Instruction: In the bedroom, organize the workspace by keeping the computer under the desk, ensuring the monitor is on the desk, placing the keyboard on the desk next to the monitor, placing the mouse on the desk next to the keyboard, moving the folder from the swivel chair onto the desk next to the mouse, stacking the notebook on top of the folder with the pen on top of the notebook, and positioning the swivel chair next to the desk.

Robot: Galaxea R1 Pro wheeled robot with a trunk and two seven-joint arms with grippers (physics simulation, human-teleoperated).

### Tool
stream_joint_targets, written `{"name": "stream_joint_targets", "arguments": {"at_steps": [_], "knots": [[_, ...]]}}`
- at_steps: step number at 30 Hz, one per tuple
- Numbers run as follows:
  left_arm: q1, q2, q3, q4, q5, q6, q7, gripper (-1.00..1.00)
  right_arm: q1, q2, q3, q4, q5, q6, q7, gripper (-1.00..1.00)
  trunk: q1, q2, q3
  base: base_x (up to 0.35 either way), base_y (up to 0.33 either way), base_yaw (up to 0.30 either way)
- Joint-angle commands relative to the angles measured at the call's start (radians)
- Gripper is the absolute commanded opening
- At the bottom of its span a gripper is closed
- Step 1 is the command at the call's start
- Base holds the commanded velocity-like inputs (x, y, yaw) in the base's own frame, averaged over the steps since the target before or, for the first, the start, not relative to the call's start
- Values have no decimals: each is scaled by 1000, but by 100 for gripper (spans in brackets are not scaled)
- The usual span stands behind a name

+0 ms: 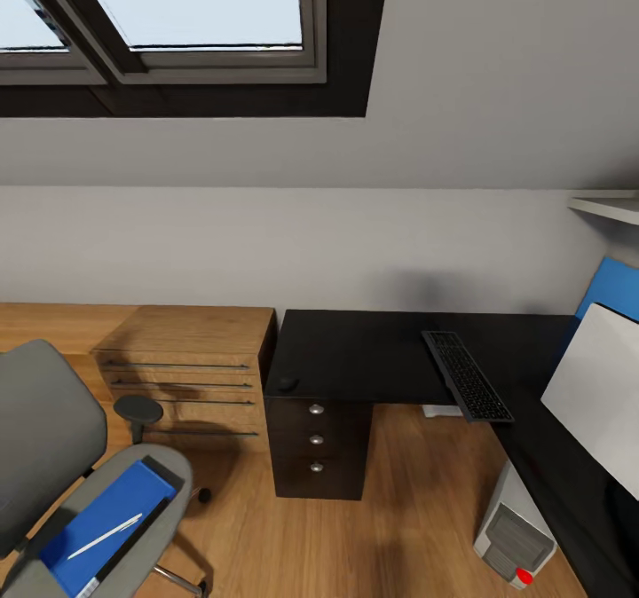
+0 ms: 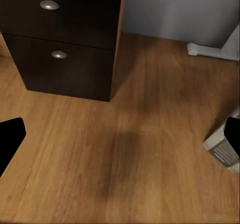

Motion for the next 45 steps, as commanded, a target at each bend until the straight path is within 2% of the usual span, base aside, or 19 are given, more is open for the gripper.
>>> {"name": "stream_joint_targets", "arguments": {"at_steps": [1,4,10,13,15,19,21,23,24,27,28,31,32,33,34,36,37,43,45], "knots": [[-1,-1,5,8,-8,-16,1,100,-1,-2,-5,1,11,-2,-7,100,1,-2,-2,0,0,0],[-1,0,6,31,-8,-49,1,100,-3,-11,-11,1,11,-5,-6,100,1,-2,-2,0,0,0],[-1,0,5,59,-9,-69,-1,100,-17,-26,-15,0,11,-8,-7,100,1,-2,-2,0,0,0],[-1,0,5,69,-8,-71,-1,100,-57,-26,-18,0,10,-2,-8,100,1,-2,-2,0,0,0],[-1,1,5,74,-7,-69,-1,100,-118,-25,-21,-1,8,2,-9,100,1,-2,-2,0,0,0],[-1,-1,6,76,-6,-69,-1,100,-192,-23,-29,-30,-20,40,-15,100,1,-2,-2,0,0,0],[-1,-2,5,76,-7,-72,-1,100,-241,-22,-32,-106,-80,141,-18,100,1,-2,-2,0,0,0],[-1,-2,5,76,-7,-74,-1,100,-261,-22,-32,-169,-115,226,-17,100,1,-2,-2,0,0,0],[-1,-3,5,77,-7,-82,-1,100,-288,-22,-33,-296,-163,394,-16,100,1,-2,-2,0,0,0],[-1,-3,5,77,-7,-106,-1,100,-322,-22,-33,-442,-206,595,-16,100,1,-2,-2,0,0,0],[-1,-4,5,77,-7,-132,-1,100,-351,-23,-33,-534,-234,735,-15,100,1,-2,-2,0,0,0],[-1,-5,5,77,-7,-179,-1,100,-400,-23,-33,-632,-280,920,-15,100,1,-2,-2,0,0,0],[-1,-5,6,77,-8,-205,-2,100,-435,-24,-35,-668,-310,1006,-15,100,1,-2,-2,6,-7,0],[-1,-5,6,77,-8,-223,-1,100,-471,-26,-37,-685,-339,1062,-17,100,1,-2,-2,46,-64,0],[-1,-6,6,77,-8,-230,-1,100,-500,-29,-41,-681,-362,1096,-18,100,1,-2,-2,90,-136,0],[-1,-6,6,77,-8,-242,-1,100,-520,-32,-49,-661,-379,1116,-18,100,1,-2,-2,121,-175,0],[-1,-7,6,77,-9,-250,-1,100,-544,-39,-58,-597,-395,1125,-15,100,1,-2,-2,199,-234,0],[-1,-7,6,80,-9,-253,-1,100,-552,-44,-60,-576,-401,1122,-9,100,1,-2,-2,221,-231,0],[-1,-7,6,87,-7,-257,-1,100,-551,-45,-60,-599,-401,1093,-6,100,1,-2,-2,192,-90,0]]}}
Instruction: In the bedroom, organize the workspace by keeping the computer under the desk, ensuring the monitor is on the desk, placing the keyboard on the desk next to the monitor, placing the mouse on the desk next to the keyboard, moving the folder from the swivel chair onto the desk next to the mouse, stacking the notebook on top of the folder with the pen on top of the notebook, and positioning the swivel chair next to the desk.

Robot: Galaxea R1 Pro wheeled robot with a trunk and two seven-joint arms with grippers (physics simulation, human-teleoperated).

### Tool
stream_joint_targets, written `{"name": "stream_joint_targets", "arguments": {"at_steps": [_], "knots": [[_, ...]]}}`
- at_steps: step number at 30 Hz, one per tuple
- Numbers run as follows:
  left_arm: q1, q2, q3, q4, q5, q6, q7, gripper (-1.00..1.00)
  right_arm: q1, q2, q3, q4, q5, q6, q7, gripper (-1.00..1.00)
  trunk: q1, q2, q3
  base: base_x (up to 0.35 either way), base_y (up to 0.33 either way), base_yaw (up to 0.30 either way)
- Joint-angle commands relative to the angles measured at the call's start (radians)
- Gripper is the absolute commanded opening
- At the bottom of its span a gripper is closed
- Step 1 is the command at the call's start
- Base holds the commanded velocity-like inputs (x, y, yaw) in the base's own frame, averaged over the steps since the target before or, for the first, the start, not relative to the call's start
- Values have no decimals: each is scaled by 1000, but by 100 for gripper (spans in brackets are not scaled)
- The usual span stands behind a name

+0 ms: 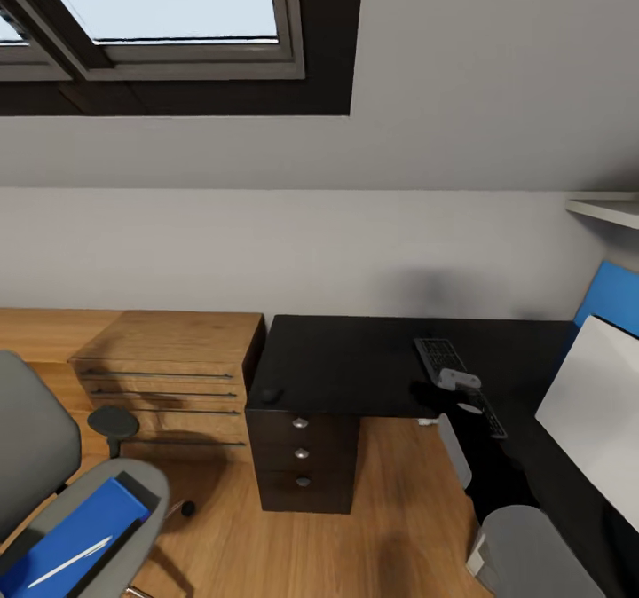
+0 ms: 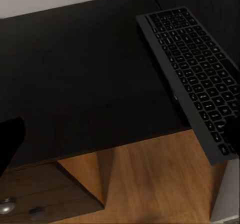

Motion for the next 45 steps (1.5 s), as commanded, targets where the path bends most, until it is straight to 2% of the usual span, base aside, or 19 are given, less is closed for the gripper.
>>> {"name": "stream_joint_targets", "arguments": {"at_steps": [1,10,21,28,34,45], "knots": [[-1,-1,4,2,-6,-4,4,100,1,0,-1,-15,-11,-9,-5,100,1,-2,-2,105,-45,0],[-1,1,5,4,-3,-8,5,100,7,4,-2,-42,-14,-33,1,100,1,-2,-2,42,-12,0],[-1,1,5,4,-4,-6,5,100,8,2,-4,-40,-12,-44,3,100,1,-2,-2,281,-20,-6],[-1,1,5,5,-5,-6,5,100,10,1,-4,-38,-13,-69,3,100,1,-2,-2,304,-127,-180],[-1,1,6,5,-5,-6,5,100,11,0,-4,-37,-12,-77,6,100,1,-2,-2,102,-51,-273],[-1,4,6,5,-4,-2,10,100,12,-11,-3,-4,-9,-81,83,100,1,-2,-2,126,-6,-139]]}}
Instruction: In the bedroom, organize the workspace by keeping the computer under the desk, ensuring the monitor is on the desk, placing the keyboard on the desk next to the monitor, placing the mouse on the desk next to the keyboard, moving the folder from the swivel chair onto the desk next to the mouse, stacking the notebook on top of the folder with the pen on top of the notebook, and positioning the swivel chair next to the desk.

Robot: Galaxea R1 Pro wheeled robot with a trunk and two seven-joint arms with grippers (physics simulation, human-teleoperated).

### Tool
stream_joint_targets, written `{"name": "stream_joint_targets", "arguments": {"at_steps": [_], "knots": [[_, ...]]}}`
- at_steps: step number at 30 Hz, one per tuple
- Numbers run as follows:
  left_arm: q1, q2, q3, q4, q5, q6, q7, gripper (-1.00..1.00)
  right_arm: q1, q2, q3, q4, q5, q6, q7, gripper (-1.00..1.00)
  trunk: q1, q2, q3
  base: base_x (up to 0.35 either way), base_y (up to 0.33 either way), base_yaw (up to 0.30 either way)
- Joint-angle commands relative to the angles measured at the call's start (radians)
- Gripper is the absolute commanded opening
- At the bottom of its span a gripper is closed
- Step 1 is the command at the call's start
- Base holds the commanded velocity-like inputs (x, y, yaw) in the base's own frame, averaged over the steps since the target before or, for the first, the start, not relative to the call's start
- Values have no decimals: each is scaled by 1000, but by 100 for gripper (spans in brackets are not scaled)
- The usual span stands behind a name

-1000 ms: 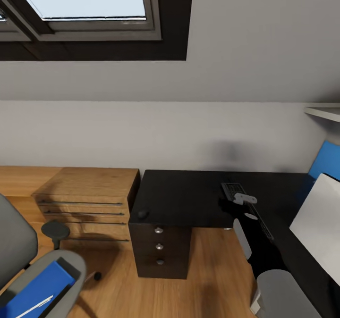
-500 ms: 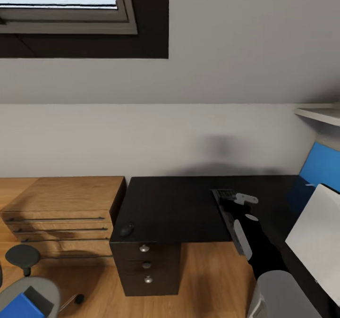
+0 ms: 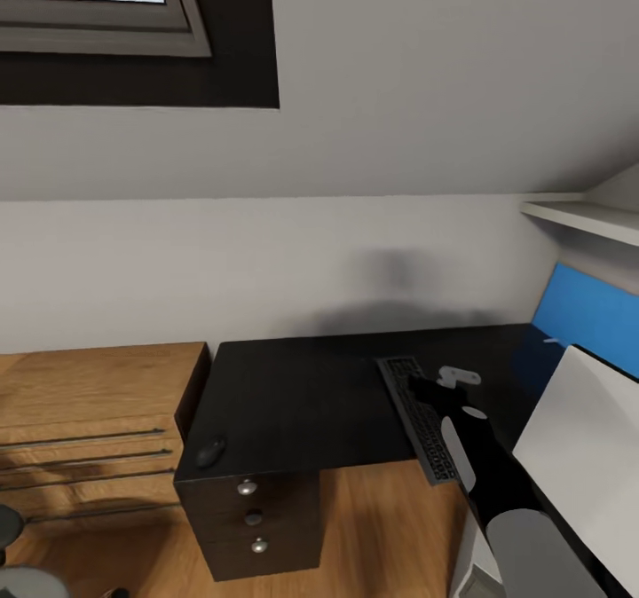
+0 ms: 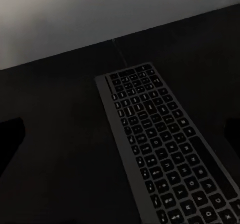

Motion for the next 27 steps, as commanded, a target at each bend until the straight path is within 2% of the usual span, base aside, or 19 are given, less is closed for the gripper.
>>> {"name": "stream_joint_targets", "arguments": {"at_steps": [1,6,11,12,14,15,17,18,19,22,27], "knots": [[-1,0,3,0,-7,-2,4,100,-1,0,0,0,-10,4,-2,100,1,-2,-2,280,-1,-22],[-1,1,4,5,-7,0,6,100,-1,1,2,18,-9,-1,5,100,1,-2,-2,287,0,-12],[-1,30,7,108,-4,-4,6,100,-4,2,2,105,-3,-50,1,100,1,-2,-2,154,0,-2],[-1,41,7,146,-4,-6,3,100,-33,4,1,192,-3,-110,-10,100,1,-2,-2,42,0,0],[-1,48,7,168,-4,-7,1,100,-86,5,1,289,-3,-170,-32,100,1,-2,-2,30,0,0],[-1,51,7,182,-4,-8,0,100,-147,6,0,382,-3,-225,-58,100,1,-2,-2,17,0,0],[-1,53,7,190,-5,-8,0,100,-208,5,0,472,-3,-276,-86,100,1,-2,-2,12,0,0],[-1,55,7,198,-5,-9,-1,100,-292,4,1,592,-3,-347,-120,100,1,-2,-2,6,0,0],[-1,56,7,201,-5,-10,-1,100,-337,3,1,653,-3,-394,-135,100,1,-2,-2,4,0,0],[-1,57,7,204,-5,-10,-1,100,-379,2,3,711,-1,-476,-148,100,1,-2,-2,2,0,0],[-1,55,6,205,-5,-11,-1,100,-410,7,1,774,2,-609,-157,100,1,-2,-2,1,0,0]]}}
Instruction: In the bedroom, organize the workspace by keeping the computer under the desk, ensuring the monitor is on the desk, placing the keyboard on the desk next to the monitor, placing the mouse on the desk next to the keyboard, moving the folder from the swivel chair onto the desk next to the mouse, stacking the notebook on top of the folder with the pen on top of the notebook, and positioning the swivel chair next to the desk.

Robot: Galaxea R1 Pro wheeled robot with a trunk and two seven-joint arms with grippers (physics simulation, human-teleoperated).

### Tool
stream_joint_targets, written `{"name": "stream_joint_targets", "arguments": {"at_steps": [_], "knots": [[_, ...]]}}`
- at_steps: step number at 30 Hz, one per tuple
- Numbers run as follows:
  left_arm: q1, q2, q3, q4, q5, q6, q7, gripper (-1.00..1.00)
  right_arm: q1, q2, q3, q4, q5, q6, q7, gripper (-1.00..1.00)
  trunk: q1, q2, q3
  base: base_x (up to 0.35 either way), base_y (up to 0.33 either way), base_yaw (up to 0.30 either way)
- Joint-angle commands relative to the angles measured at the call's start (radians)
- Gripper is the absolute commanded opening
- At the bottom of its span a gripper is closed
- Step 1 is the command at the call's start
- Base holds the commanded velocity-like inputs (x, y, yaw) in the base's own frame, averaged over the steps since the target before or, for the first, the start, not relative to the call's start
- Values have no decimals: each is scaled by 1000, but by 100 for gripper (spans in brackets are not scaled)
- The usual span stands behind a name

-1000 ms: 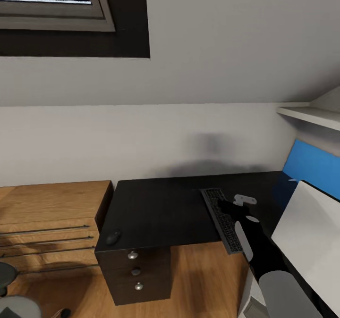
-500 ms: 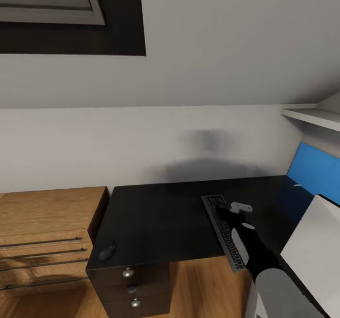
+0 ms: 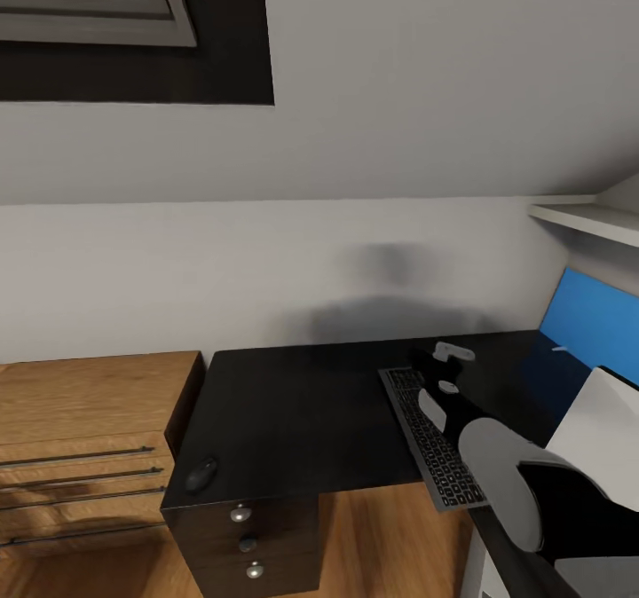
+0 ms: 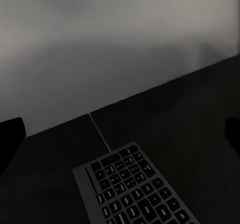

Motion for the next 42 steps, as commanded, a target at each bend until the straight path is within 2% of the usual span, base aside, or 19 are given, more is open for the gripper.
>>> {"name": "stream_joint_targets", "arguments": {"at_steps": [1,2,3,8,13,14,17,22,28,32,34,35,37,42], "knots": [[-1,-1,4,1,-7,-3,4,100,-4,2,-8,17,-4,-21,3,100,1,-2,-2,0,0,0],[-1,-1,4,1,-7,-3,4,100,-7,3,-8,36,-5,-33,2,100,1,-2,-2,0,0,0],[-1,-2,4,1,-7,-3,4,100,-13,9,-11,114,-9,-64,0,100,1,-2,-2,0,0,0],[-1,-2,5,14,-7,-66,4,100,-15,12,-12,152,-10,-45,0,100,1,-2,-2,0,0,0],[-1,2,5,97,-9,-240,3,100,-16,10,-15,155,-18,79,3,100,1,-2,-2,0,0,0],[-1,3,4,120,-11,-299,2,100,-16,9,-15,155,-24,113,4,100,1,-2,-2,0,0,0],[3,11,4,141,-12,-367,1,100,-16,7,-16,155,-34,145,5,100,1,-2,-2,0,0,0],[41,43,3,157,-14,-445,1,100,-16,5,-16,155,-48,172,6,100,1,-2,-2,0,0,0],[60,49,2,162,-14,-522,0,100,-16,3,-17,153,-53,213,5,100,1,-2,-2,0,0,0],[73,37,2,162,-22,-568,1,100,-16,0,-18,137,-61,268,5,100,1,-2,-2,0,0,0],[88,29,2,162,-31,-621,1,100,-17,-8,-20,110,-82,316,4,100,1,-2,-2,0,0,0],[99,26,2,162,-36,-621,2,100,-16,-15,-21,91,-108,351,4,100,1,-2,-2,0,0,0],[108,23,2,162,-39,-621,3,100,-16,-22,-21,77,-131,379,4,100,1,-2,-2,0,0,0],[120,20,2,162,-43,-621,3,100,-17,-38,-20,54,-160,409,5,100,1,-2,-2,0,0,0]]}}
